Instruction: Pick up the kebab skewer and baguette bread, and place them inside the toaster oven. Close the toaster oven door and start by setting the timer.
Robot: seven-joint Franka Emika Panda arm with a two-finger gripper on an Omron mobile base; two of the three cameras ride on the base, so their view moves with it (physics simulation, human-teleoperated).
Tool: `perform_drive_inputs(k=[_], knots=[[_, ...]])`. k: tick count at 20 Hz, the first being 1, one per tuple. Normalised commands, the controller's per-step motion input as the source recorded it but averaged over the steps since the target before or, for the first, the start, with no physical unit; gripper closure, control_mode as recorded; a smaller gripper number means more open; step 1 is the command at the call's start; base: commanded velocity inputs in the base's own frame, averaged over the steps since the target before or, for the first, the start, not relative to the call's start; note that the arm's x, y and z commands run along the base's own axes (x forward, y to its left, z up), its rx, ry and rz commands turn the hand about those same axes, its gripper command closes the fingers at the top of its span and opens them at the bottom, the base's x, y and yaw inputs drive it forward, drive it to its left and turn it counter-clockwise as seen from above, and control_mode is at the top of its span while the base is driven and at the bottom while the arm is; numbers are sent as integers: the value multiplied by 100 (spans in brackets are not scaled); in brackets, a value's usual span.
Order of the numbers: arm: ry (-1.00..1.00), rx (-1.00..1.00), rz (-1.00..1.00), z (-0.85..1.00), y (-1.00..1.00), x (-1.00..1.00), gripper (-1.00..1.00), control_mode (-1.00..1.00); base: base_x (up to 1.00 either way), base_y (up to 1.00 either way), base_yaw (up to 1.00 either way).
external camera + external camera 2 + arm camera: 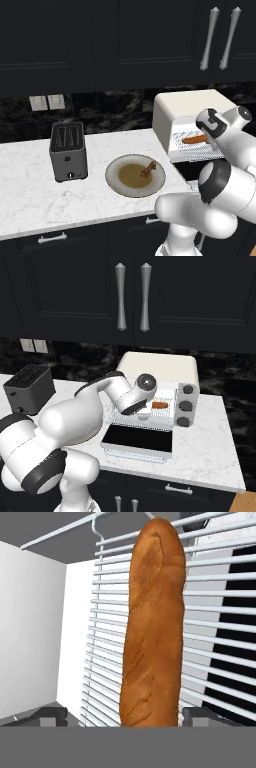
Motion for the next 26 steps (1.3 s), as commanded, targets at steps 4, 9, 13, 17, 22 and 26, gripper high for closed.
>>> perform_drive_inputs(k=[4, 9, 13, 17, 22, 26], knots=[[2, -2, 0, 49, 0, -25, -100, -100, 0, 0, 0], [8, -4, 0, 14, 0, -47, -100, -100, 0, 0, 0], [18, -6, 3, 0, 3, -90, -100, -100, 0, 0, 0], [16, -4, 11, 6, 47, -78, -100, -100, 0, 0, 0], [12, -1, 23, 2, 88, -40, -100, -100, 0, 0, 0], [12, 0, 28, 2, 95, -8, -100, -100, 0, 0, 0]])
